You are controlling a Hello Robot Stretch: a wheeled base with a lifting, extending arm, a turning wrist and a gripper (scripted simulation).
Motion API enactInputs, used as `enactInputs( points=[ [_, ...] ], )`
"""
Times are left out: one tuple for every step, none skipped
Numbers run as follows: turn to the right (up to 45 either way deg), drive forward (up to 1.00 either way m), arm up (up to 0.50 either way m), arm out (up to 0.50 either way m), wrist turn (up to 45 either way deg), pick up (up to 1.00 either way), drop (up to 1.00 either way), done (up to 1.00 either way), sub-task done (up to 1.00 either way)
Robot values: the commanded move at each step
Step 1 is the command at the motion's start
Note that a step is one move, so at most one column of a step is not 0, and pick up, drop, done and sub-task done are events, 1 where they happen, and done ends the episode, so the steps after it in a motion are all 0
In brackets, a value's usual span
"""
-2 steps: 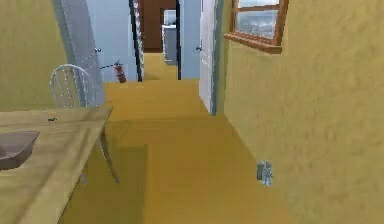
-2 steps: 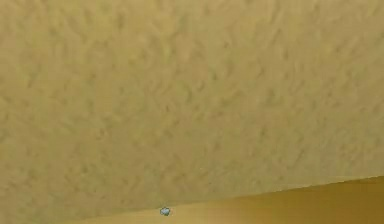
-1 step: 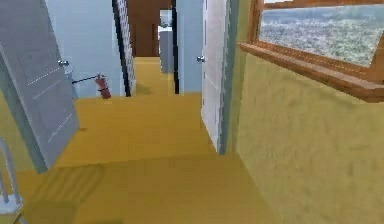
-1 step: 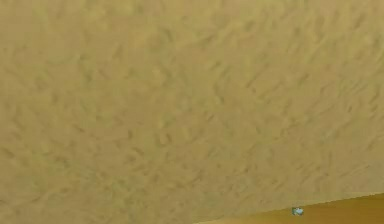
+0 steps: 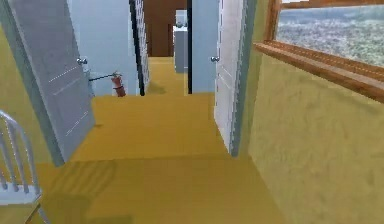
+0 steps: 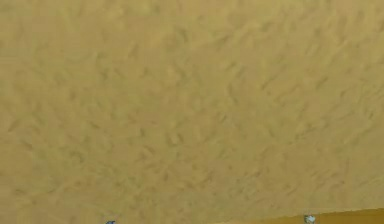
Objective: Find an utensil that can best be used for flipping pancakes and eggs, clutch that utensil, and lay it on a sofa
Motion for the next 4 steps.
enactInputs(
  points=[
    [0.0,0.85,0.0,0.0,0.0,0.0,0.0,0.0,0.0],
    [-21.0,0.0,0.0,0.0,0.0,0.0,0.0,0.0,0.0],
    [0.0,1.0,0.0,0.0,0.0,0.0,0.0,0.0,0.0],
    [0.0,1.0,0.0,0.0,0.0,0.0,0.0,0.0,0.0]
  ],
)
